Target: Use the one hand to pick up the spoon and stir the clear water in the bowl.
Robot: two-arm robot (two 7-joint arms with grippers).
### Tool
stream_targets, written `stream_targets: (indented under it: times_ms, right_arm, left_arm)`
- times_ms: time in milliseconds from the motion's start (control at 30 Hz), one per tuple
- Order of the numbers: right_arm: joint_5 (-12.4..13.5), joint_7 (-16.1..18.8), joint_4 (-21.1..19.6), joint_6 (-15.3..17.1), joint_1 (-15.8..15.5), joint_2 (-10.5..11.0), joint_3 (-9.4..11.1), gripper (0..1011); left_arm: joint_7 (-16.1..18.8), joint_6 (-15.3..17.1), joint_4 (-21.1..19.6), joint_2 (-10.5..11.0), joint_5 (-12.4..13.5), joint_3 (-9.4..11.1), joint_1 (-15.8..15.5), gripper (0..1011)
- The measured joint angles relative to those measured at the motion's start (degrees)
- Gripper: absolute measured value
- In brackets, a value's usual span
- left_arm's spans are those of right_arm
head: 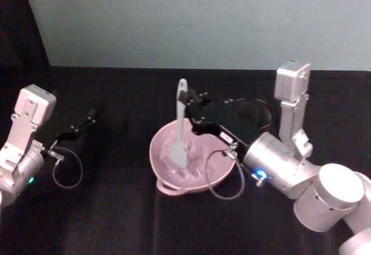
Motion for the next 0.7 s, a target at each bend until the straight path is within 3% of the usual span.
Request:
stream_targets:
  times_ms: [300, 700]
  right_arm:
    - [0.46, 1.13, 3.62, -0.60, 2.60, -2.67, -2.06, 104]
    - [0.18, 0.80, 10.32, -3.29, 5.79, -3.66, -0.75, 104]
  left_arm:
    - [0.00, 0.00, 0.00, 0.00, 0.00, 0.00, 0.00, 1011]
    - [0.00, 0.00, 0.00, 0.00, 0.00, 0.00, 0.00, 1011]
